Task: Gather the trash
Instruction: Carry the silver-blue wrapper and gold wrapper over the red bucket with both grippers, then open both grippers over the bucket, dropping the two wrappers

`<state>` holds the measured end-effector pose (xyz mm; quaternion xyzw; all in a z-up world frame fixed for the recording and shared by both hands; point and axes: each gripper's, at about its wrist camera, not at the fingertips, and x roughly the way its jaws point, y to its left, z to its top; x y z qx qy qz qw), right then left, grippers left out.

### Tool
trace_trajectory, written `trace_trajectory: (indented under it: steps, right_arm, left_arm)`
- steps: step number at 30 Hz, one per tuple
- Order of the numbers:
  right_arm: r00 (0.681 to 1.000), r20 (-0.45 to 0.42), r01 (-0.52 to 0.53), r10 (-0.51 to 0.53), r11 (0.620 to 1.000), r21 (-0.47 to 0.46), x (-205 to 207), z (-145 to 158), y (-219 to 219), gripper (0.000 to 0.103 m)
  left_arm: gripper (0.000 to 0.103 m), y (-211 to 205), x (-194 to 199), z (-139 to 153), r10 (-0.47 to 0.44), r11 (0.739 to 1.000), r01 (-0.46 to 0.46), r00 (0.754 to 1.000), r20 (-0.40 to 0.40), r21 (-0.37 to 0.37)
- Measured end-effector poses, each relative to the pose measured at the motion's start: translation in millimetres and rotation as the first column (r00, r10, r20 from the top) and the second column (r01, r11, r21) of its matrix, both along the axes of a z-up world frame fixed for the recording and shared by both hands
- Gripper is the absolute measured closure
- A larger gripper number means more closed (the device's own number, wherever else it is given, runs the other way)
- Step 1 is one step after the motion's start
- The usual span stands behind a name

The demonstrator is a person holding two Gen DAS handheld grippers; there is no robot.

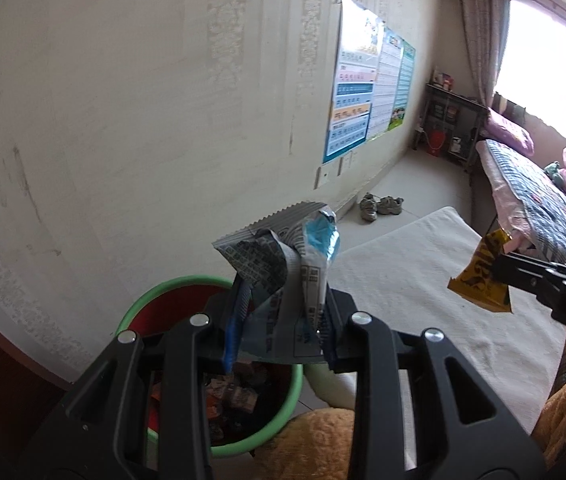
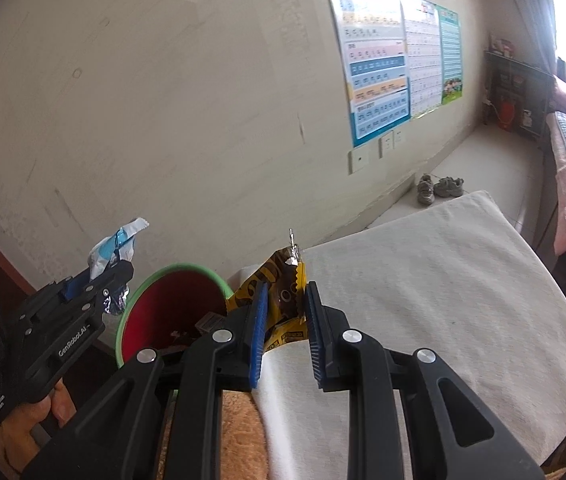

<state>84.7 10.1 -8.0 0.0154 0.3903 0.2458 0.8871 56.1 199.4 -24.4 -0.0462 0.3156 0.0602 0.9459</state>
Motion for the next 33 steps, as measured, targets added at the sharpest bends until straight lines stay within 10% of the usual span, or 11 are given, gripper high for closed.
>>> trace_trajectory:
  steps: [33]
  right_arm:
    - [0.973, -0.096, -0.221, 0.212, 0.970, -0.098, 14.7, -49.6, 102.5, 0.081]
  left_arm:
    - [0.072, 63.4, 9.2, -53.5, 0.159, 0.987, -0.163, 0.978, -0.135, -0.016]
